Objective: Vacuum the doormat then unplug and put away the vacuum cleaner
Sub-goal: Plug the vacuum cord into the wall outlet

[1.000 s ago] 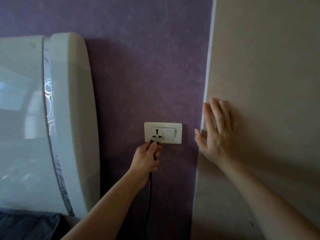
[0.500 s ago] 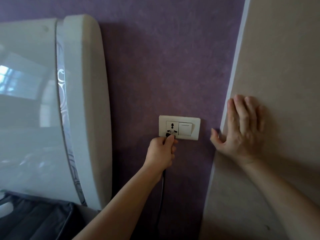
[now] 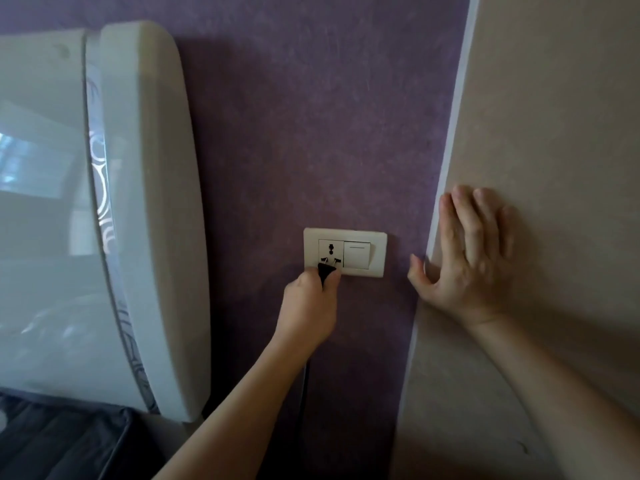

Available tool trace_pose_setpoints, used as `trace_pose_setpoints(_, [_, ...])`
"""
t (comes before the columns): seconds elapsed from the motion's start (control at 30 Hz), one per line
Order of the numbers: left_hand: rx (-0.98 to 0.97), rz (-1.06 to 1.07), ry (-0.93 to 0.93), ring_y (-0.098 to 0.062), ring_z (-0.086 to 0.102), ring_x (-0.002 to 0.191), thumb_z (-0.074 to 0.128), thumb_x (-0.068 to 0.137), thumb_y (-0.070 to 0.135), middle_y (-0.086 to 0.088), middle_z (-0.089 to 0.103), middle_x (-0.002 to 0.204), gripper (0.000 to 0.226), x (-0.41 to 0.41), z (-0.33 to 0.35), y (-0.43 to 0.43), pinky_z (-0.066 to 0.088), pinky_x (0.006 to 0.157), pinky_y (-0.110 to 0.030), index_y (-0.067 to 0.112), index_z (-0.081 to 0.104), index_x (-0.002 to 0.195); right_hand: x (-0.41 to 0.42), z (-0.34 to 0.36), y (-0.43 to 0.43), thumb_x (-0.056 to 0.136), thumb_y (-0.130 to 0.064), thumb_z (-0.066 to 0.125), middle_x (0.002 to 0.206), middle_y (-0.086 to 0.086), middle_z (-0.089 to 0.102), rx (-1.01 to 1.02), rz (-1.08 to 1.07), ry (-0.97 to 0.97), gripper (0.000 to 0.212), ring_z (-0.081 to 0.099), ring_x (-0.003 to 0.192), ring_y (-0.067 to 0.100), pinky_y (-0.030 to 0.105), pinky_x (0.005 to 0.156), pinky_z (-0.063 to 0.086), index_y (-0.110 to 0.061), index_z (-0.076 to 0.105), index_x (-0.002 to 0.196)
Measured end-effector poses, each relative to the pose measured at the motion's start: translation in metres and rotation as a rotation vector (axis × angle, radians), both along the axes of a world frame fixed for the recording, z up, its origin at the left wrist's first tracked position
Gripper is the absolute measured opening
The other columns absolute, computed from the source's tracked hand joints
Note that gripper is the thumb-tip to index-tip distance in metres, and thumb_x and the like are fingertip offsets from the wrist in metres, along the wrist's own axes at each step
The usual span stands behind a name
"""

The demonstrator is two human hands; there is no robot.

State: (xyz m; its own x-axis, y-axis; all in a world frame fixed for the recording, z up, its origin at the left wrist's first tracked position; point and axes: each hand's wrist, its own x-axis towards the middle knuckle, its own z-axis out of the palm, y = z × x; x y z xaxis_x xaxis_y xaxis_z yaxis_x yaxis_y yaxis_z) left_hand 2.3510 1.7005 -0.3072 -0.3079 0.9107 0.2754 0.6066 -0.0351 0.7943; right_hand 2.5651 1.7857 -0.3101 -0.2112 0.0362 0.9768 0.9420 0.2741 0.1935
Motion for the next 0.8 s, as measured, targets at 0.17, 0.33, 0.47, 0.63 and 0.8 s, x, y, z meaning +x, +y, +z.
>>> trace_pose_setpoints(0.17, [0.17,0.188,0.287,-0.022,0.064,0.068,0.045,0.1,0.045,-0.001,0.066,0.077,0.03,0.005,-0.007,-0.011,0.048,0.057,-0.035,0.016,0.05,0.099,0.001,0.002,-0.004,0.086,-0.043,0.062,0.154,0.018,0.047,-0.023,0.002,0.004,0.079,0.034,0.148,0.033,0.055,0.122,0.024,-0.002,0.045,0.151])
trace_pose_setpoints(0.33, [0.314,0.197,0.356,-0.009,0.055,0.049,0.053,0.098,0.039,0.006,0.06,0.062,0.026,-0.001,-0.008,-0.007,0.039,0.047,-0.02,0.014,0.058,0.094,-0.001,0.003,-0.005,0.086,-0.044,0.063,0.153,0.018,0.048,-0.033,0.01,-0.003,0.078,0.035,0.148,0.033,0.058,0.119,0.03,-0.002,0.047,0.15])
trace_pose_setpoints(0.47, [0.376,0.147,0.32,-0.006,0.051,0.042,0.062,0.095,0.033,0.01,0.056,0.058,0.024,-0.004,-0.007,-0.004,0.041,0.041,-0.016,0.013,0.057,0.083,-0.001,0.001,-0.004,0.086,-0.044,0.064,0.153,0.02,0.048,-0.03,0.03,0.008,0.079,0.034,0.148,0.034,0.061,0.118,0.031,-0.001,0.047,0.15])
trace_pose_setpoints(0.63, [0.431,0.12,0.317,-0.009,0.05,0.039,0.068,0.092,0.028,0.011,0.052,0.054,0.028,-0.007,-0.01,0.005,0.043,0.041,-0.017,0.013,0.052,0.074,0.001,-0.002,-0.001,0.085,-0.045,0.065,0.153,0.02,0.047,-0.028,0.057,0.006,0.081,0.033,0.148,0.035,0.059,0.12,0.027,0.0,0.046,0.15])
trace_pose_setpoints(0.8, [0.406,0.14,0.344,-0.008,0.047,0.039,0.067,0.091,0.03,0.01,0.05,0.052,0.032,-0.004,-0.004,0.01,0.042,0.041,-0.021,0.012,0.051,0.071,0.002,-0.003,0.0,0.086,-0.047,0.063,0.154,0.02,0.046,-0.026,0.058,0.003,0.082,0.033,0.148,0.035,0.06,0.119,0.028,-0.001,0.044,0.151])
